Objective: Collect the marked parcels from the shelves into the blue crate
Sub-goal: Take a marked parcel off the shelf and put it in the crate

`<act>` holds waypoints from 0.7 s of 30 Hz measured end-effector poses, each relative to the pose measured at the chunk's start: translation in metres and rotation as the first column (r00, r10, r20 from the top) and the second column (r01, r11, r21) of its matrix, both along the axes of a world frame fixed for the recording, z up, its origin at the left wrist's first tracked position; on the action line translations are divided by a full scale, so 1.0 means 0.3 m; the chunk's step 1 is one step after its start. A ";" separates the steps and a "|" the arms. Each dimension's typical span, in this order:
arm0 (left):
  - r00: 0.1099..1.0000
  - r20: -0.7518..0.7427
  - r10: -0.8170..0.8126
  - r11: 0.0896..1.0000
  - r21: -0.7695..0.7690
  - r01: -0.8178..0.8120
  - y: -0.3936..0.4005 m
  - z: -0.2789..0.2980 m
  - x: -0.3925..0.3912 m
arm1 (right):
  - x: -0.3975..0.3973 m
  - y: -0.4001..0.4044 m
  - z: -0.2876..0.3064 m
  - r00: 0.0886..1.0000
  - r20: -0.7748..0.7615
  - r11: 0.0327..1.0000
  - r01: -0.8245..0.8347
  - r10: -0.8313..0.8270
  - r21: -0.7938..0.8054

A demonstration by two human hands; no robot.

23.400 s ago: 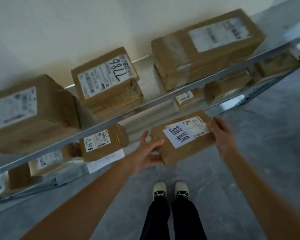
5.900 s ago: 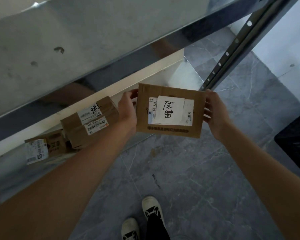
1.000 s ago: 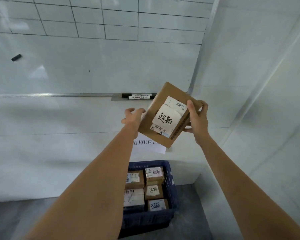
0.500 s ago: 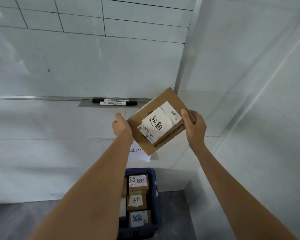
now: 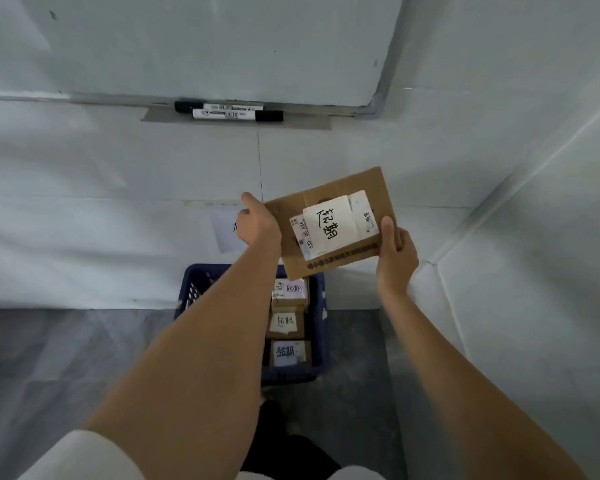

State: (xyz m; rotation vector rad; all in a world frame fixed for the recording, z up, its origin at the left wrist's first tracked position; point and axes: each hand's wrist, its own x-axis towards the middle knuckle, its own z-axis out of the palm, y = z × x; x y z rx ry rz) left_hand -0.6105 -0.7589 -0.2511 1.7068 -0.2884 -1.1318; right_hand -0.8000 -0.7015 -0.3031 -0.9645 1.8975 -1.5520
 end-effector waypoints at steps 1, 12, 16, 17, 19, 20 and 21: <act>0.999 0.019 -0.031 0.999 0.019 0.031 0.006 -0.033 0.002 | 0.011 0.009 -0.031 1.000 0.016 0.999 0.008 -0.009 0.031; 0.957 0.154 -0.245 0.963 0.154 0.222 0.140 -0.536 0.029 | 0.155 0.098 -0.437 0.984 0.179 0.924 -0.064 -0.004 0.376; 0.953 0.184 -0.240 0.956 0.216 0.199 0.170 -0.732 0.064 | 0.199 0.110 -0.600 0.980 0.196 0.863 -0.087 -0.014 0.497; 0.951 0.178 -0.252 0.951 0.227 0.210 0.171 -0.782 0.070 | 0.209 0.108 -0.642 0.983 0.185 0.848 -0.088 -0.012 0.522; 0.946 0.155 -0.286 0.940 0.238 0.245 0.178 -0.883 0.086 | 0.225 0.107 -0.723 0.981 0.190 0.808 -0.090 -0.027 0.582; 0.941 0.144 -0.307 0.935 0.230 0.270 0.180 -0.933 0.097 | 0.233 0.106 -0.762 0.977 0.208 0.786 -0.098 -0.040 0.610; 0.934 0.134 -0.332 0.929 0.219 0.299 0.180 -0.981 0.110 | 0.239 0.107 -0.801 0.973 0.228 0.768 -0.111 -0.046 0.631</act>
